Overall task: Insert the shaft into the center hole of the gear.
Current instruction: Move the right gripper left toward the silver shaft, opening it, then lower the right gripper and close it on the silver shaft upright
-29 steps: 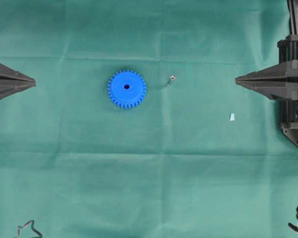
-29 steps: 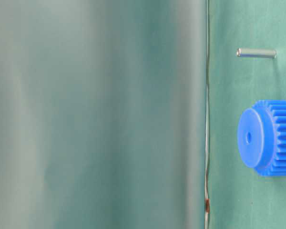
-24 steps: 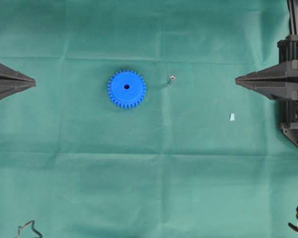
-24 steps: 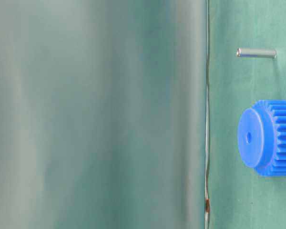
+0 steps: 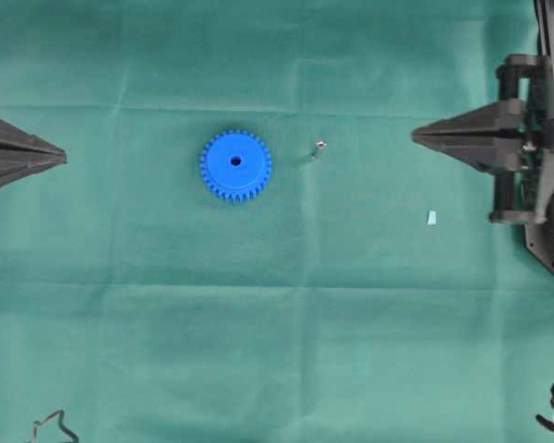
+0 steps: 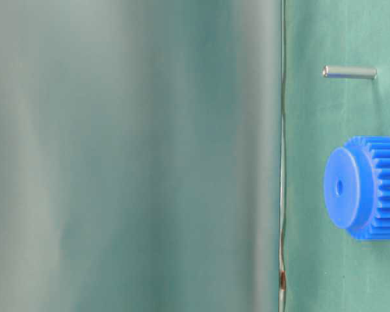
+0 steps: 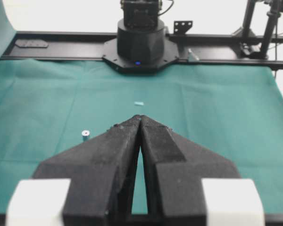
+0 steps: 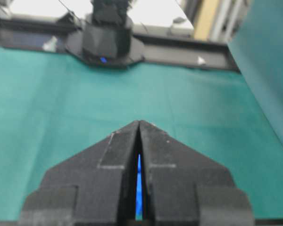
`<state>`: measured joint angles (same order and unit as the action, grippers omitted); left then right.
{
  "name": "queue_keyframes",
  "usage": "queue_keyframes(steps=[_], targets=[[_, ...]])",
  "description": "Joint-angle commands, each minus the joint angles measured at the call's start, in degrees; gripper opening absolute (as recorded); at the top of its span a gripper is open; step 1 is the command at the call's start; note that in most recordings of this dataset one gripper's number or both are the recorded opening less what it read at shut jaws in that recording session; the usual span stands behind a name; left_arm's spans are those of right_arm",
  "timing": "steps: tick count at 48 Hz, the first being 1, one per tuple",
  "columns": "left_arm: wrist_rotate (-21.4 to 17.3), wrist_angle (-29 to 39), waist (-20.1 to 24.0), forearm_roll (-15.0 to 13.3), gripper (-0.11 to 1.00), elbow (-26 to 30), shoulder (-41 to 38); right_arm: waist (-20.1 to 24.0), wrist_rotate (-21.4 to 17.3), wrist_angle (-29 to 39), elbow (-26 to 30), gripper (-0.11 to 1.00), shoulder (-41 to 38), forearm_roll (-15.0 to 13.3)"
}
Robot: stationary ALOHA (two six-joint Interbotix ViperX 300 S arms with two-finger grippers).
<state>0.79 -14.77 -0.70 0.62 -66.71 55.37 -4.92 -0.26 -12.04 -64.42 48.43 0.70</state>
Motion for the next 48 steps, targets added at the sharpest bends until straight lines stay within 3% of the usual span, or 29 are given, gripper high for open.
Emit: queue_keyframes(steps=[1,9,16,23,33,48], targets=[[-0.18,-0.18,-0.09,0.18,0.0,1.41,-0.35,-1.14,-0.09,-2.37,1.49,0.1,-2.72,0.26],[-0.09,0.09,-0.18,0.18,0.0,1.41,-0.44,-3.69,-0.09,-5.8,1.58,0.55,-10.9,0.35],[-0.09,0.62,-0.09,0.18,0.0,1.41,-0.44,-5.98,-0.09,-9.93,1.85,0.92,-20.48,2.29],[-0.09,1.49,-0.18,0.18,0.0,1.41,-0.44,-6.33,-0.09,-14.94,2.55,0.84,-30.41,3.43],[-0.09,1.58,-0.18,0.18,0.0,1.41,-0.35,-6.59,-0.09,-17.93,4.22,0.85,-40.43,5.27],[-0.09,2.55,-0.09,0.18,0.0,1.41,-0.35,-6.59,-0.09,-20.04,4.48,0.84,-47.2,8.17]])
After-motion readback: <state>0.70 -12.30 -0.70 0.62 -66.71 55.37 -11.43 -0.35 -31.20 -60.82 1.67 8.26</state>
